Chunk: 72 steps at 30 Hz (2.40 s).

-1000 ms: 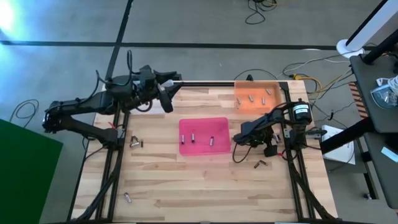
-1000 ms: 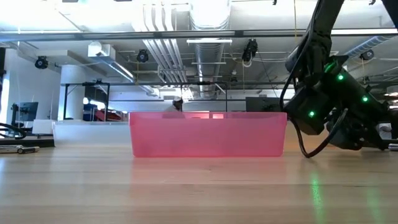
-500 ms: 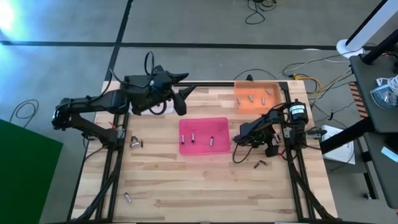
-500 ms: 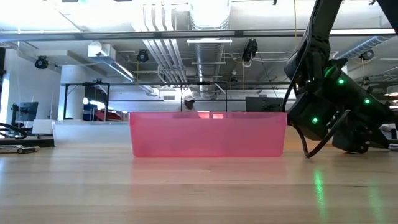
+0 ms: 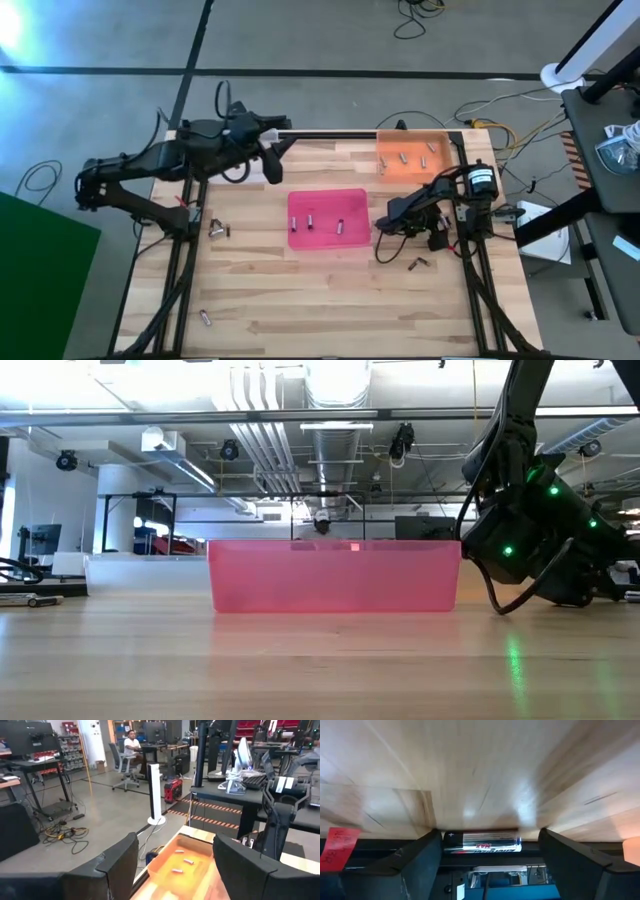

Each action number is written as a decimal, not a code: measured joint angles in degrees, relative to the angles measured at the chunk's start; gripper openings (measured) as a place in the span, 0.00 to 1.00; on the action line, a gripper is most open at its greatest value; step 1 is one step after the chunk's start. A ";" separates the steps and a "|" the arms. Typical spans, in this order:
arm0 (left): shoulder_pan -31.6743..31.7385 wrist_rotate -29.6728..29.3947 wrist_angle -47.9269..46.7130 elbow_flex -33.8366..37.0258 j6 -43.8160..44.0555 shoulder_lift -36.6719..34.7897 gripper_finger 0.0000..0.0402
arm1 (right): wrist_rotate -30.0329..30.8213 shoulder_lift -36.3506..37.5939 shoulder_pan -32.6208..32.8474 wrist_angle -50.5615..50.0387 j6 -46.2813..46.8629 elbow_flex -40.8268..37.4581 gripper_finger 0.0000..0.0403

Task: Sort batteries
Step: Put the silver battery into the pink bin

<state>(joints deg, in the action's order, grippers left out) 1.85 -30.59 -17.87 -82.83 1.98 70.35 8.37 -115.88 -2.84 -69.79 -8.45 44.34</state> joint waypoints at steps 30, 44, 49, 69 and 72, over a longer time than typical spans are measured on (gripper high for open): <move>0.02 -2.54 -3.80 0.09 -2.14 -5.65 0.58 | -0.49 1.77 4.71 -0.12 0.49 -0.04 0.45; 0.00 -2.29 -4.19 0.09 -3.93 -6.10 0.58 | -6.36 8.30 4.51 -4.15 13.70 3.95 0.51; 0.00 -2.28 -3.72 0.09 -5.44 -6.23 0.58 | -9.87 8.80 3.16 -5.04 21.97 1.90 0.59; 0.14 -1.31 -3.39 0.09 -8.32 -6.39 0.58 | -21.05 13.48 3.07 -0.63 36.85 -1.12 0.58; 0.22 -1.31 -3.27 0.09 -8.99 -6.45 0.58 | -20.97 16.42 3.09 -0.48 37.62 -0.30 0.61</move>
<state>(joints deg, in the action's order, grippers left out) 2.07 -31.90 -21.14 -82.74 -7.02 63.90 -12.60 -99.46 0.25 -70.26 29.18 44.04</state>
